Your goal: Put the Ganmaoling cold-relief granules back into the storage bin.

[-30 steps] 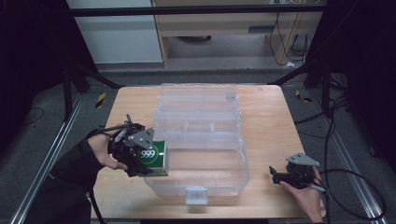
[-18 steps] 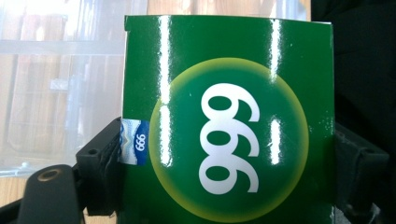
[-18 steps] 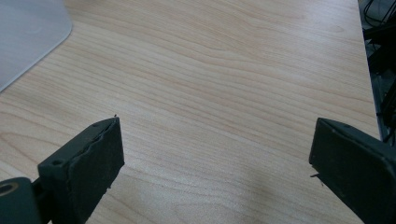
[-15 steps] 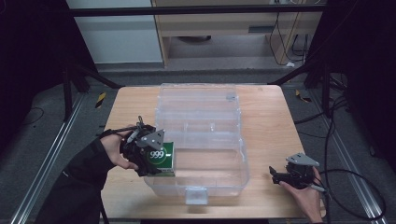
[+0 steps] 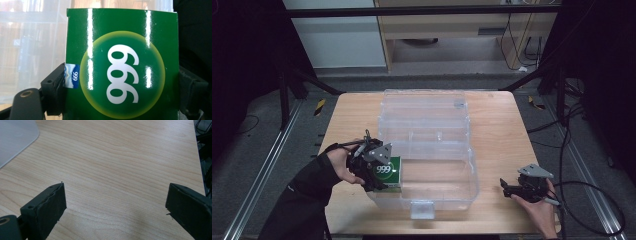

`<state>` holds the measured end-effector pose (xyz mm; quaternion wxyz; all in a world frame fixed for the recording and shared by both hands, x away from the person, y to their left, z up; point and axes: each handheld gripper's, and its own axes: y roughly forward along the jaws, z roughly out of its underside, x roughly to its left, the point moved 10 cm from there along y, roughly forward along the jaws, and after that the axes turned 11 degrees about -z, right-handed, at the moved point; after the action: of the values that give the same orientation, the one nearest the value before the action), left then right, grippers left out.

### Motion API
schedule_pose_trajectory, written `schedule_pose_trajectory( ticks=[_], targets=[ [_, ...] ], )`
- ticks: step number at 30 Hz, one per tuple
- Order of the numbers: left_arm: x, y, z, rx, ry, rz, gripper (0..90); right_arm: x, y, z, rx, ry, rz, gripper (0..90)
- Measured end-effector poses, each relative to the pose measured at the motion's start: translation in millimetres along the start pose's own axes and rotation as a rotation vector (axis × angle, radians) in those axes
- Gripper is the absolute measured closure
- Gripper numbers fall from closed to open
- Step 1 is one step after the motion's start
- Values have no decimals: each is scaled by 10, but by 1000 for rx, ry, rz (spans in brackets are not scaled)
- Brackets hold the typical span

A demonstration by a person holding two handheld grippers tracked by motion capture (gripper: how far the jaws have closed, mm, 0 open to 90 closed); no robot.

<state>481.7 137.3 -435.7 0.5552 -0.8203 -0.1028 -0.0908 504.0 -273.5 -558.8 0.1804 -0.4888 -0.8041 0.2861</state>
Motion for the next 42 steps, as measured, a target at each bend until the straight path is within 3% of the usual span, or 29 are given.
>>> schedule_pose_trajectory(
  ticks=[17,30,42],
  targets=[
    [-49,217,133,20,-21,14,151,1,14,4,1,-7,-3,36],
    [-82,372,181,0,-25,16,147,4,15,9,4,-5,-4,35],
    [-118,521,244,32,-34,22,138,6,18,14,8,-9,-6,31]
  ],
)
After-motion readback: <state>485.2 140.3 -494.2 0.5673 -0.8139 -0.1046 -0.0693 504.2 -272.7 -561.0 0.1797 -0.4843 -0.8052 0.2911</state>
